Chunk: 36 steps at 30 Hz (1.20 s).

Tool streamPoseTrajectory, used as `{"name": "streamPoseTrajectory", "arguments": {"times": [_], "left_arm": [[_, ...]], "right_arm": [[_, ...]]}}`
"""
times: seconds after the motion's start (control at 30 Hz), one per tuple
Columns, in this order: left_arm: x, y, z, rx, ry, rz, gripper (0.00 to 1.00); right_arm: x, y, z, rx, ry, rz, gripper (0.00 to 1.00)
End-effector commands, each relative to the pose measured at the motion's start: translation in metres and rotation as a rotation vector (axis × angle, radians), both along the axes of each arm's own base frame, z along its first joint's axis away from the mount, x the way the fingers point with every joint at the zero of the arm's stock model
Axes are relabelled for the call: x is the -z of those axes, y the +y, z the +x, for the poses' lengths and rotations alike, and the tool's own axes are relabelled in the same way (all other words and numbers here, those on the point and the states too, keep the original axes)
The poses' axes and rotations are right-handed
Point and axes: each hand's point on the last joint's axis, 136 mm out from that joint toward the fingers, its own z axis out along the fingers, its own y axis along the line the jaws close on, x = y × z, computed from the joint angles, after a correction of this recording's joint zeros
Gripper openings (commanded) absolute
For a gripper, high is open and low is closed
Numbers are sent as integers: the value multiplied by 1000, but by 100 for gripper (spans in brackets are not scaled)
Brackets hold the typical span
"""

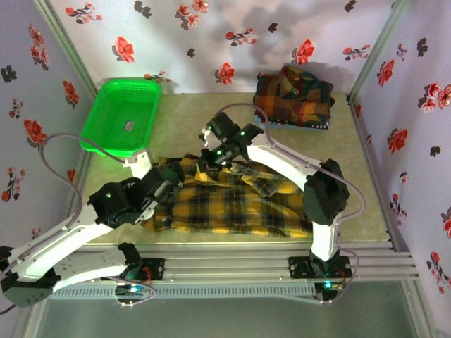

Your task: Fold and stack the long sleeve shirts

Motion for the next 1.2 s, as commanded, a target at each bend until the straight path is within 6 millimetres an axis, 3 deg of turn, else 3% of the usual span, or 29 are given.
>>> {"name": "streamPoseTrajectory", "arguments": {"times": [0.0, 0.23, 0.43, 0.6, 0.77, 0.93, 1.07, 1.17], "left_arm": [[-17, -16, 10, 57, -61, -12, 100], [-19, -34, 17, 110, -81, -19, 100], [-13, -38, 17, 125, -71, -13, 100], [-8, -49, 19, 160, -74, -40, 100], [-1, -52, 19, 158, -73, -51, 100], [8, -50, 18, 154, -59, -46, 100], [19, -41, 14, 130, -40, -47, 100], [24, -36, 11, 119, -39, -60, 99]], "right_arm": [[-32, -20, 16, 32, -33, 34, 3], [-17, -34, 14, 46, -4, 10, 4], [-19, -42, 33, 80, -36, 7, 5], [-16, -44, 61, 161, -63, 7, 5], [8, -41, 71, 380, -73, 34, 6], [24, -19, 48, 560, -76, 169, 11], [27, 20, 0, 458, 37, 217, 49], [21, 25, -30, 345, 101, 172, 61]]}}
